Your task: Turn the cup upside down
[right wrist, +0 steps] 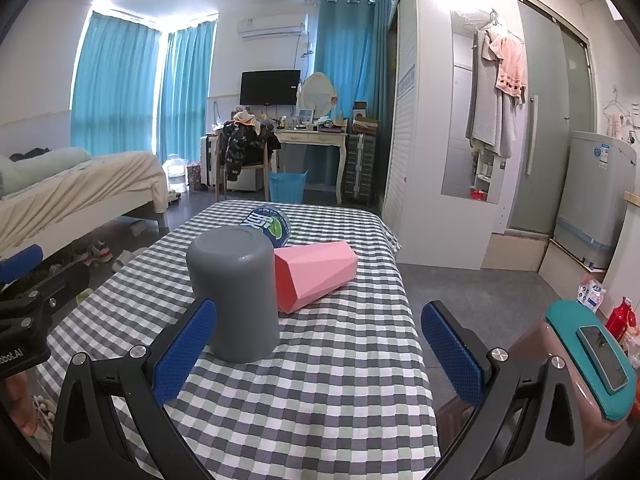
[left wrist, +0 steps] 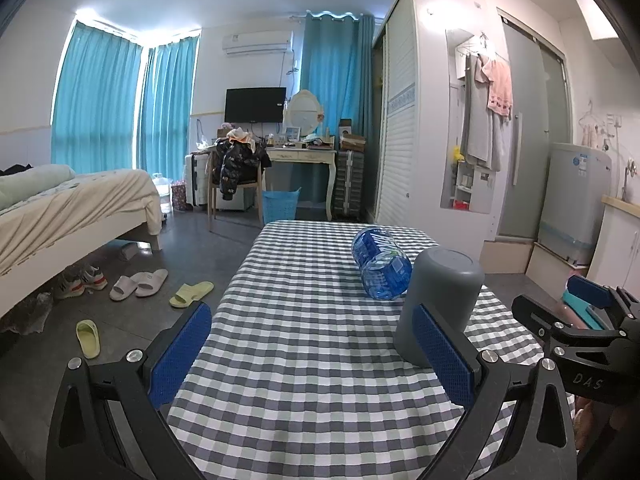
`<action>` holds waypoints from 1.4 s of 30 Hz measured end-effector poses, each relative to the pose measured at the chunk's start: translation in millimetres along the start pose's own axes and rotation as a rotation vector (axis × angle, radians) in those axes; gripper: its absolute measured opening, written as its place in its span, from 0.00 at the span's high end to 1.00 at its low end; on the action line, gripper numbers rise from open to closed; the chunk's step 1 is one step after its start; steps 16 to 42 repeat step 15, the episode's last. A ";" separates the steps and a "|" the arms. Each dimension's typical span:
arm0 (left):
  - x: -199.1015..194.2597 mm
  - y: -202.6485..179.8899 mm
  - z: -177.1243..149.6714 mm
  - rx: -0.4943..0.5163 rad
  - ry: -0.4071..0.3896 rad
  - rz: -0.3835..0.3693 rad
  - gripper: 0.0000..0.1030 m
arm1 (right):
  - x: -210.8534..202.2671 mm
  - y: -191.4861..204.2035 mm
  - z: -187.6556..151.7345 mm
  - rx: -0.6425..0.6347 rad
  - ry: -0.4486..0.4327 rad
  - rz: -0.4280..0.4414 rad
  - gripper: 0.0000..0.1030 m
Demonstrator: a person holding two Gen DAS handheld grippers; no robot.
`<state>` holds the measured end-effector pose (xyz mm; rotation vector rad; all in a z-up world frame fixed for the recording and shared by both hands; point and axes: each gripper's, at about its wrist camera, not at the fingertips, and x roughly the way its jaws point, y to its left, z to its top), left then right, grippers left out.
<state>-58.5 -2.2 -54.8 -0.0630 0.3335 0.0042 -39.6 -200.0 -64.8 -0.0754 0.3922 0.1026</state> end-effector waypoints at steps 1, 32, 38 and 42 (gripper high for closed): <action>-0.1 -0.2 0.0 0.000 0.000 0.000 0.00 | 0.2 -0.2 0.1 0.000 0.000 0.000 0.00; 0.1 -0.1 0.8 0.002 -0.001 -0.002 0.00 | 2.0 1.0 -0.6 -0.002 0.004 -0.001 0.00; 0.1 -0.1 0.8 0.002 -0.001 -0.002 0.00 | 2.0 1.0 -0.6 -0.002 0.004 -0.001 0.00; 0.1 -0.1 0.8 0.002 -0.001 -0.002 0.00 | 2.0 1.0 -0.6 -0.002 0.004 -0.001 0.00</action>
